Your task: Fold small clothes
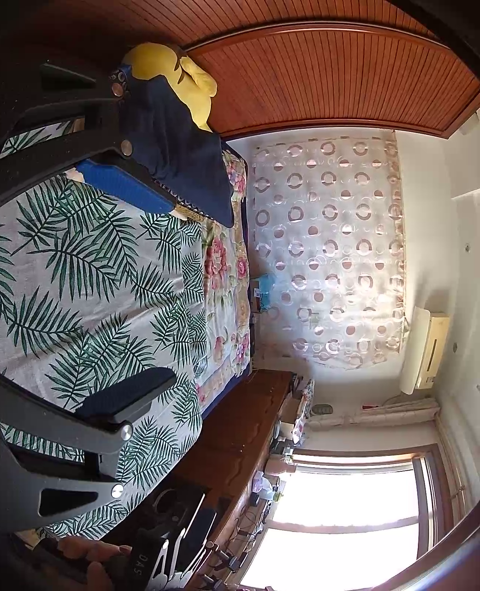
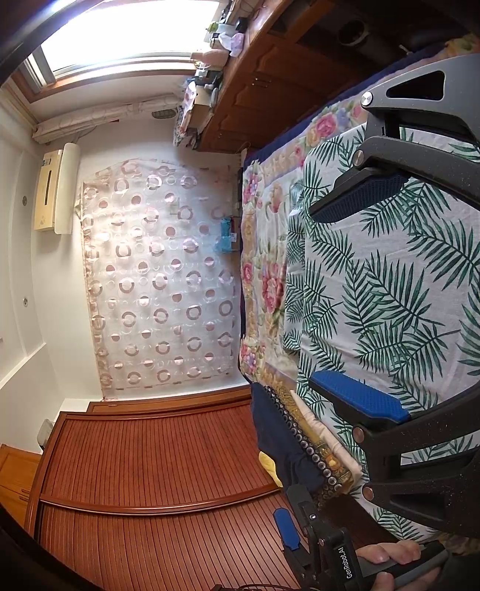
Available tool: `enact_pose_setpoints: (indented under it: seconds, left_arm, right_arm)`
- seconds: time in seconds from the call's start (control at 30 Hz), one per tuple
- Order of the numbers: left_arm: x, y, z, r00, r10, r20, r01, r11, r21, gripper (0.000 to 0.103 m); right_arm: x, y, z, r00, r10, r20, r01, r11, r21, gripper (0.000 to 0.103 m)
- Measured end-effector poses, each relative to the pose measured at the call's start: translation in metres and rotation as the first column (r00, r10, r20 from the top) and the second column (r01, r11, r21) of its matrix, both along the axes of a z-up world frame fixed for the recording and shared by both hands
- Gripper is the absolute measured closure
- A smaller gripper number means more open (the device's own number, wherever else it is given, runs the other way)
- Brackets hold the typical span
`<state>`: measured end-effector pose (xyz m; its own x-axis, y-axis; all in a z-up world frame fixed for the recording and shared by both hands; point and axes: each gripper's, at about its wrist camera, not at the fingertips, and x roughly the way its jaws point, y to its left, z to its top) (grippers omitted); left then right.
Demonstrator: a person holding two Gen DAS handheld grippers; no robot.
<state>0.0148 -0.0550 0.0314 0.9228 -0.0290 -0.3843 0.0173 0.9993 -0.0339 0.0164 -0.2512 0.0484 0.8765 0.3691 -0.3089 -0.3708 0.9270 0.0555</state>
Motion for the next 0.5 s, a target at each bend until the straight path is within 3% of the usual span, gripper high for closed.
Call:
enact_pose_setpoints:
  seconds: [0.5]
  left_arm:
    - [-0.0002, -0.0001, -0.0006, 1.000, 0.000, -0.001, 0.000, 1.000, 0.000, 0.017]
  right_arm:
    - [0.0008, -0.0019, 0.0001, 1.000, 0.002, -0.002, -0.002, 1.000, -0.002, 0.019]
